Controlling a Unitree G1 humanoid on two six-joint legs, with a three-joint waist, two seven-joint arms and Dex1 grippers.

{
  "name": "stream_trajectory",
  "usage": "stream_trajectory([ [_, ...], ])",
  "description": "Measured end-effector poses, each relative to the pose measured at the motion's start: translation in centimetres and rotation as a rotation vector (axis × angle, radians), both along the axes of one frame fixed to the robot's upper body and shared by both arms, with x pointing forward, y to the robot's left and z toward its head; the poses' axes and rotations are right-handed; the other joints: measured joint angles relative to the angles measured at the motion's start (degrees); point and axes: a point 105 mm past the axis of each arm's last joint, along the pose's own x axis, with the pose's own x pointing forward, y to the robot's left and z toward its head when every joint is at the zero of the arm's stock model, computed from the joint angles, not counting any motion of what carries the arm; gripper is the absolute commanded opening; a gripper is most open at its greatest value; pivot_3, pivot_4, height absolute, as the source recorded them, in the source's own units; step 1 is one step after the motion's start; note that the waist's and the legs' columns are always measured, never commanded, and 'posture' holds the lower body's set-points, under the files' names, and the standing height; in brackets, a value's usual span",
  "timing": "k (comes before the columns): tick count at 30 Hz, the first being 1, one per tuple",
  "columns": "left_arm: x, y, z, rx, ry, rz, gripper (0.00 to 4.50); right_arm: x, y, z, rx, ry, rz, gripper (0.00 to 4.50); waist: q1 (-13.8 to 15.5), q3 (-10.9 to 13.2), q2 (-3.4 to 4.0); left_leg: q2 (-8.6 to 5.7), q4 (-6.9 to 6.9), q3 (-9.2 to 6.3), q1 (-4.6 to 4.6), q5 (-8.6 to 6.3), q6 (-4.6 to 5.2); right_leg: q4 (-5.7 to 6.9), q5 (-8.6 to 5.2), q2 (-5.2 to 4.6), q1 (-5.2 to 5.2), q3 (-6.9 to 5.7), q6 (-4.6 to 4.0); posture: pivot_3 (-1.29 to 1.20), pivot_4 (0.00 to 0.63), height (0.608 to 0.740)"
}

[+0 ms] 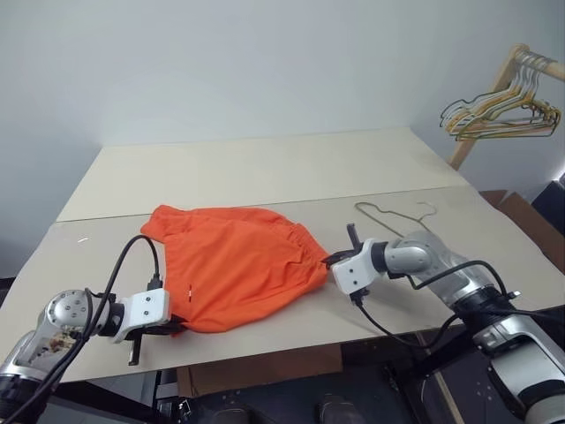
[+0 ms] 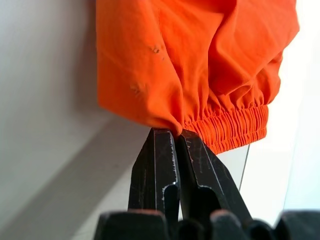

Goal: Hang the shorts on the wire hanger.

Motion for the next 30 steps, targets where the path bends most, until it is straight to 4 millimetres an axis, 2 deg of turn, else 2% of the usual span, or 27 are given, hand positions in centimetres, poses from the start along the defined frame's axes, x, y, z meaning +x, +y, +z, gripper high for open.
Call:
stream_trajectory([
  [3, -0.2, -0.1, 0.0, -0.002, -0.015, 0.007, 0.04, -1.3, -0.4, -0.5, -0.01, 0.06, -0.005, 0.0, 0.17, -0.01, -0.01, 0.0, 0.0, -0.05, -0.03, 0.0, 0.0, -0.01, 0.0, -0.03, 0.0, 0.0, 0.02, 0.0, 0.0, 0.74],
  [7, -2.1, 0.7, 0.3, 0.056, 0.024, 0.011, 0.04, -4.3, -1.5, -1.1, -0.019, 0.183, -0.005, 0.0, -0.03, 0.0, -0.04, 0.09, -0.01, -0.13, -0.09, -0.04, 0.04, -0.03, -0.03, -0.04, -0.08, 0.03, 0.05, 0.0, 0.0, 0.74],
  [10, -4.2, 1.0, 0.7, 0.106, 0.078, 0.006, 0.04, -7.8, -2.2, -0.7, -0.039, 0.323, 0.018, 0.0, -0.06, 0.02, -0.04, 0.18, -0.07, -0.11, -0.05, -0.05, 0.04, -0.06, -0.05, -0.04, -0.07, 0.03, 0.07, 0.0, 0.0, 0.74],
  [13, -4.9, 0.8, 1.1, 0.121, 0.088, 0.007, 0.04, -9.1, -1.9, 0.2, -0.012, 0.406, 0.021, 0.0, 0.14, 0.1, -0.2, 0.26, -0.06, -0.04, 0.11, -0.04, 0.03, -0.05, -0.21, 0.01, 0.0, 0.01, 0.11, 0.0, 0.0, 0.74],
  [15, -3.7, 0.6, 2.0, 0.112, 0.023, 0.02, 0.04, -8.6, -1.9, 1.0, 0.032, 0.461, -0.042, 0.0, 0.48, 0.14, -0.28, 0.29, -0.06, -0.01, 0.4, -0.03, 0.02, -0.05, -0.48, 0.02, 0.09, 0.0, 0.04, 0.0, 0.0, 0.74],
  [17, -1.1, -0.3, 3.3, 0.053, -0.107, 0.049, 0.04, -7.0, -1.7, 1.6, 0.086, 0.475, -0.116, 0.0, 1.04, 0.15, -0.28, 0.27, -0.04, 0.02, 0.6, -0.03, 0.01, -0.05, -0.5, 0.0, 0.15, -0.01, 0.05, 0.0, 0.0, 0.74],
  [20, 5.1, -2.1, 6.3, -0.056, -0.396, 0.142, 0.04, -1.8, -0.3, 3.7, 0.275, 0.425, -0.288, 0.0, 1.85, 0.13, -0.45, 0.03, 0.03, 0.14, 0.49, 0.07, -0.12, 0.0, 0.12, 0.06, 0.37, -0.01, -0.01, 0.01, 0.0, 0.74],
  [21, 8.3, -2.4, 7.6, -0.083, -0.505, 0.238, 0.04, 1.1, 0.1, 4.9, 0.371, 0.378, -0.394, 0.0, 2.03, 0.13, -0.47, 0.0, 0.1, 0.16, 0.43, 0.1, -0.16, 0.02, 0.17, 0.07, 0.38, -0.05, 0.01, 0.01, 0.0, 0.74],
  [23, 13.1, -2.9, 11.4, -0.129, -0.701, 0.394, 0.04, 5.5, 0.7, 8.5, 0.535, 0.25, -0.538, 0.0, 2.17, 0.15, -0.58, -0.04, 0.18, 0.03, -0.31, 0.31, -0.49, 0.0, 0.5, 0.16, -0.22, -0.12, 0.02, -0.01, 0.0, 0.74],
  [24, 15.6, -2.7, 14.2, -0.178, -0.819, 0.52, 0.04, 7.8, 0.4, 10.9, 0.632, 0.128, -0.617, 0.0, 2.27, 0.16, -0.62, -0.08, 0.27, -0.04, -0.66, 0.37, -0.59, 0.08, 0.55, 0.12, -0.54, -0.16, 0.02, -0.02, 0.0, 0.74],
  [25, 17.7, -1.8, 18.7, -0.242, -0.985, 0.675, 0.04, 10.1, -0.1, 14.7, 0.762, -0.051, -0.695, 0.0, 2.2, 0.2, -0.84, -0.15, 0.32, -0.24, -1.4, 0.57, -0.91, 0.22, 0.68, 0.03, -1.35, -0.17, 0.03, -0.02, 0.0, 0.74],
  [26, 18.1, -0.7, 23.1, -0.297, -1.133, 0.782, 0.04, 10.9, -0.6, 18.3, 0.877, -0.192, -0.723, 0.0, 1.91, 0.16, -0.94, -0.13, 0.24, -0.47, -2.09, 0.9, -1.43, 0.4, 0.9, 0.03, -2.1, -0.19, -0.04, -0.02, 0.0, 0.74],
  [27, 17.7, 0.3, 26.9, -0.357, -1.257, 0.846, 0.04, 11.0, -0.9, 21.6, 0.982, -0.309, -0.713, 0.0, 1.64, 0.13, -0.97, -0.17, 0.23, -0.55, -2.49, 0.99, -1.59, 0.47, 0.9, -0.01, -2.58, -0.21, -0.04, -0.02, 0.0, 0.74],
  [28, 16.6, 0.3, 30.2, -0.408, -1.375, 0.851, 0.04, 10.4, -0.6, 24.6, 1.071, -0.418, -0.667, 0.0, 1.26, 0.04, -0.96, -0.2, 0.02, -0.44, -2.48, 0.98, -1.59, 0.69, 0.9, -0.09, -2.92, -0.37, -0.05, -0.02, 0.0, 0.74],
  [29, 15.5, 0.6, 32.3, -0.44, -1.47, 0.841, 0.04, 9.7, -0.4, 26.7, 1.135, -0.51, -0.625, 0.0, 0.55, -0.37, -0.81, -0.22, -0.42, -0.37, -2.28, 0.87, -1.56, 0.7, 0.89, -0.16, -2.98, -0.5, -0.05, -0.01, 0.0, 0.74],
  [30, 14.3, 0.7, 33.3, -0.446, -1.543, 0.803, 0.04, 9.0, -0.3, 27.9, 1.174, -0.577, -0.586, 0.0, -0.25, -0.84, -0.73, -0.26, -0.88, -0.34, -2.02, 0.8, -1.53, 0.71, 0.89, -0.24, -2.97, -0.63, -0.05, -0.01, 0.0, 0.74],
])
